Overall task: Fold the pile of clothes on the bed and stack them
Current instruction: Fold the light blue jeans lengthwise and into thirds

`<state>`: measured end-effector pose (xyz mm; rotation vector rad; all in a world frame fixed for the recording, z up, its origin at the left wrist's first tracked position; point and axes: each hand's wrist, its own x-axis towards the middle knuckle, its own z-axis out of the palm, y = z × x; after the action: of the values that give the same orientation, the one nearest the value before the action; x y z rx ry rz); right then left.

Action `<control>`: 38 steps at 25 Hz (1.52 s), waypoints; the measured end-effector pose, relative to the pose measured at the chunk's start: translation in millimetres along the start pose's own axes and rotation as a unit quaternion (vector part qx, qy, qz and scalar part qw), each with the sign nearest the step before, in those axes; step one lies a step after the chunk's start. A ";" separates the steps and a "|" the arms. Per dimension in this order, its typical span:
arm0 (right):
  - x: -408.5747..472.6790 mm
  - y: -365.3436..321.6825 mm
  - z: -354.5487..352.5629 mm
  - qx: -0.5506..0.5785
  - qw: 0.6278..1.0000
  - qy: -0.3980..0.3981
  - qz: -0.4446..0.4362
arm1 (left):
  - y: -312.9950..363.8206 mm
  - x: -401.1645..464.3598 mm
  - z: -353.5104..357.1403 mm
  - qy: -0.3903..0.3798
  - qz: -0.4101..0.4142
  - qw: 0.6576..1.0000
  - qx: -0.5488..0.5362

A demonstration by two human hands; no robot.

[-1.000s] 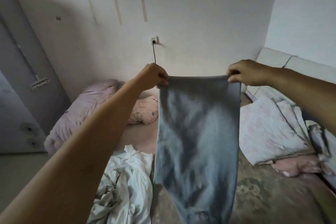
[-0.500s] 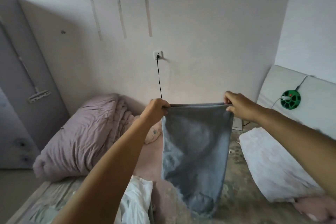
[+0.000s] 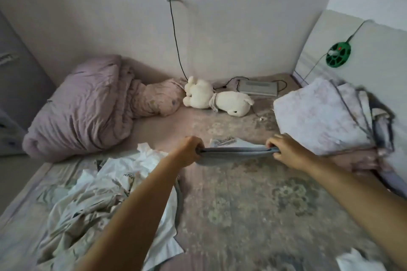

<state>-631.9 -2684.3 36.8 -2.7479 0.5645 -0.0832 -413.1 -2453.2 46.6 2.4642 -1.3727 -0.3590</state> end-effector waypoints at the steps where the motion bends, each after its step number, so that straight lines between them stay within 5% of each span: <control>1: -18.1 5.2 29.2 0.013 1.000 -0.019 0.019 | -5.3 -16.6 35.8 -0.016 -0.006 1.000 -0.006; 7: -146.2 38.7 205.5 -0.010 0.978 -0.208 0.021 | -11.6 -154.4 260.0 -0.114 -0.033 0.993 0.006; 14: -250.8 74.9 351.9 -0.200 0.921 -0.270 -0.199 | -29.0 -244.6 437.6 -0.116 0.134 0.983 0.043; 19: -316.3 95.7 435.4 -0.246 0.875 -0.271 -0.317 | -32.4 -304.1 526.9 -0.104 0.245 0.961 0.079; 23: -317.4 109.3 461.8 -0.075 0.919 -0.167 -0.350 | -50.9 -296.2 539.3 -0.015 0.296 0.954 0.053; 27: -209.8 96.4 476.0 -0.008 0.975 -0.024 -0.220 | -56.3 -184.2 529.2 0.125 0.148 0.975 0.105; 31: -173.3 111.2 502.2 -0.147 0.975 -0.118 -0.119 | -71.3 -153.6 564.5 0.032 0.058 0.982 0.175; 36: -185.7 123.6 508.1 -0.103 0.987 -0.115 0.046 | -89.2 -162.5 559.9 -0.027 -0.029 0.989 0.140; 38: -186.2 118.4 500.1 -0.163 0.977 -0.129 0.042 | -75.3 -169.5 550.1 -0.056 -0.052 0.980 0.186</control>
<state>-786.0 -2558.5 -472.3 -2.9744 0.6696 0.4177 -636.9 -2345.0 -478.0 2.8669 -1.4743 -0.2893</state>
